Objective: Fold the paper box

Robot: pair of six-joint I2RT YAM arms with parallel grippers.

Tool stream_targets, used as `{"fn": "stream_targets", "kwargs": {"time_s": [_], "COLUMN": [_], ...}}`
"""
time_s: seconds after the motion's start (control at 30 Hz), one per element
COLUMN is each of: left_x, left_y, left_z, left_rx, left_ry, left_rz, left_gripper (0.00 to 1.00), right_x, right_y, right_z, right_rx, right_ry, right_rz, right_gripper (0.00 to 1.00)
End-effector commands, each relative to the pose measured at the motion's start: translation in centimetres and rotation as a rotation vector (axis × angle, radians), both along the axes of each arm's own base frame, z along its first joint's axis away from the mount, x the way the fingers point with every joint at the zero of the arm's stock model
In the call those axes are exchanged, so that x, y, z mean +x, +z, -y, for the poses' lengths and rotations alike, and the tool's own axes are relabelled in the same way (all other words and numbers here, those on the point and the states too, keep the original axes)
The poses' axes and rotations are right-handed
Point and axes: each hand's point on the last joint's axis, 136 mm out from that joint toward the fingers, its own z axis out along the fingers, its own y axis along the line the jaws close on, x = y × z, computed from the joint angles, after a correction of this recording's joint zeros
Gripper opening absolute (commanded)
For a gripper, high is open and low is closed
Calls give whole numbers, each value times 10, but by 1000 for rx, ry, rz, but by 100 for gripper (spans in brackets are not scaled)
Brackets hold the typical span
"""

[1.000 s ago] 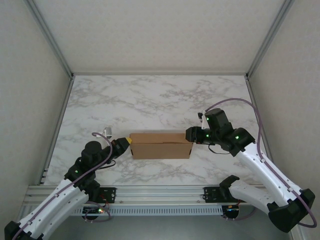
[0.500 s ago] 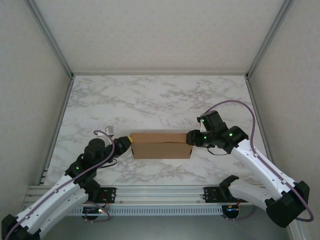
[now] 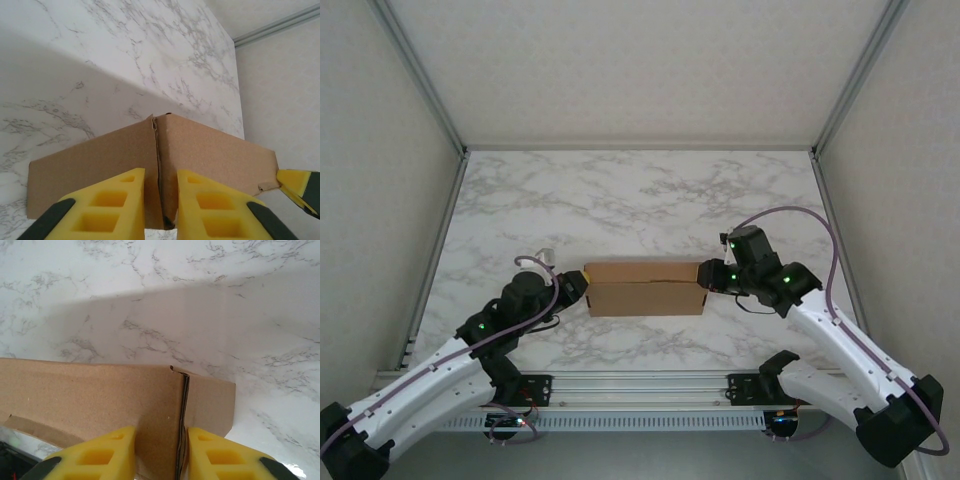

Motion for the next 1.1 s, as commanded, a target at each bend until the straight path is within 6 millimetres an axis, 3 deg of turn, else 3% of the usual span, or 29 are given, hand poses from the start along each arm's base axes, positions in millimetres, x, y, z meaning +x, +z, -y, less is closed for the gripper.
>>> {"fn": "stream_targets", "kwargs": {"time_s": [0.0,0.33,0.57,0.73,1.07], "left_x": [-25,10,37,40,7], "left_y": [-51,-10,12,6,-24], "left_z": [-3,8,11,10,8], "left_rx": [160,214,294,292,165], "left_ry": [-90,-70,-33,-14,-37], "left_rz": [-149,25,125,135,76], "left_gripper": [17,18,17,16,17], "right_x": [-13,24,44,46,10], "right_y": [-10,38,48,40,13], "right_z": [-13,-36,-41,-34,-23], "right_rx": [25,63,57,55,124], "right_ry": [90,135,121,94,83], "right_rz": [-51,99,180,234,209], "right_gripper": [27,27,27,28,32]}}
